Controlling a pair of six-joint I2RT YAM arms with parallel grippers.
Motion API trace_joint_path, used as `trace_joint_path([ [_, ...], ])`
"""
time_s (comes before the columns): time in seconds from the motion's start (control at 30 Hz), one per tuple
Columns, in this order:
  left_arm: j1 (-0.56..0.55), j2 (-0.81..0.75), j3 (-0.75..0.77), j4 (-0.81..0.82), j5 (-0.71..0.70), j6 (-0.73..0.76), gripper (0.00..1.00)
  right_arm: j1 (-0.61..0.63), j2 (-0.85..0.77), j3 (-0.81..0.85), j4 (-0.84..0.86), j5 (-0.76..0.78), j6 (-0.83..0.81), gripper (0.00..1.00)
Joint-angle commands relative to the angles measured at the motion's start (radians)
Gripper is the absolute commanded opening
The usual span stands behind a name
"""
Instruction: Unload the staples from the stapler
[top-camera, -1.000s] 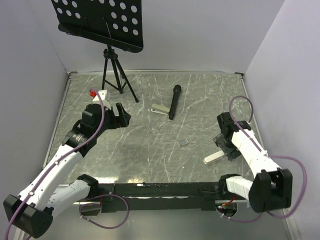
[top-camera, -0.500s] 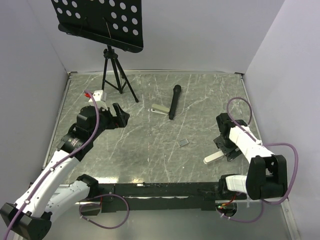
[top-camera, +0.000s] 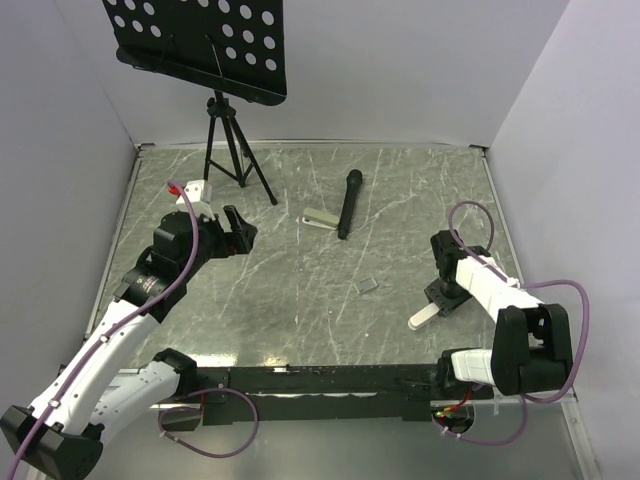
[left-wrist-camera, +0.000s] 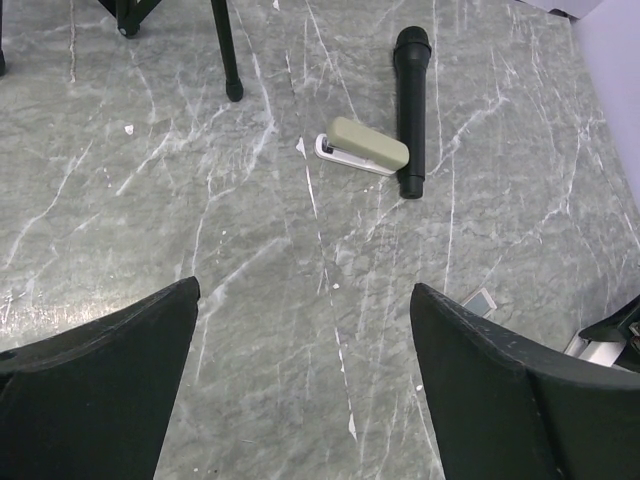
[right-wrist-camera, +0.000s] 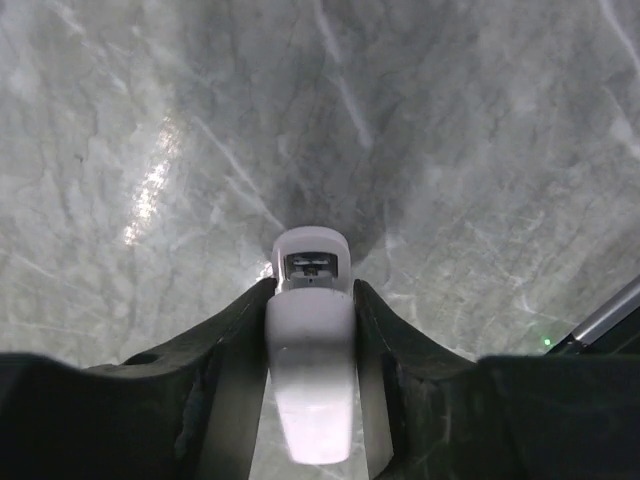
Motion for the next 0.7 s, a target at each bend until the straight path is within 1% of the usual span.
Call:
trace_joint_path([
  [0.0, -0.004, 0.001, 0.004, 0.024, 0.005, -0.004, 0.89, 0.007, -0.055, 0.002, 0.046, -0.009, -0.075, 0.36],
  [0.03, -0.004, 0.002, 0.004, 0.024, 0.008, -0.002, 0.88, 0.010, -0.075, 0.003, 0.057, -0.012, -0.096, 0.24],
  [0.07, -0.004, 0.002, 0.004, 0.025, 0.013, -0.004, 0.88, 0.021, -0.124, 0.003, 0.076, -0.039, -0.125, 0.18],
  [0.1, -0.004, 0.004, 0.004, 0.025, 0.023, -0.002, 0.86, 0.026, -0.150, 0.002, 0.104, -0.067, -0.206, 0.10],
  [0.13, -0.002, 0.004, 0.004, 0.024, 0.026, -0.004, 0.85, 0.033, -0.175, 0.000, 0.176, -0.110, -0.256, 0.00],
  [0.17, -0.004, 0.005, 0.004, 0.025, 0.031, -0.007, 0.84, 0.043, -0.216, 0.002, 0.207, -0.149, -0.300, 0.00],
  [0.2, -0.005, 0.010, 0.004, 0.025, 0.037, -0.008, 0.82, 0.062, -0.233, 0.008, 0.231, -0.227, -0.363, 0.00],
  [0.27, -0.004, 0.022, 0.005, 0.027, 0.063, -0.010, 0.80, 0.101, -0.276, 0.022, 0.291, -0.292, -0.444, 0.00],
  [0.3, -0.004, 0.027, 0.007, 0.030, 0.075, -0.011, 0.78, 0.151, -0.287, 0.043, 0.311, -0.364, -0.466, 0.00],
  [0.37, -0.004, 0.045, 0.011, 0.039, 0.109, -0.036, 0.75, 0.207, -0.307, 0.068, 0.377, -0.429, -0.520, 0.00],
  [0.43, -0.004, 0.061, 0.008, 0.074, 0.181, -0.046, 0.72, 0.306, -0.301, 0.115, 0.406, -0.489, -0.534, 0.00],
  [0.47, -0.004, 0.068, 0.007, 0.090, 0.274, -0.057, 0.72, 0.342, -0.296, 0.129, 0.440, -0.501, -0.546, 0.00],
  [0.53, -0.005, 0.100, 0.008, 0.117, 0.351, -0.066, 0.69, 0.421, -0.290, 0.163, 0.475, -0.518, -0.547, 0.00],
  [0.67, -0.005, 0.206, 0.042, 0.196, 0.502, -0.102, 0.68, 0.498, -0.287, 0.175, 0.609, -0.564, -0.532, 0.00],
])
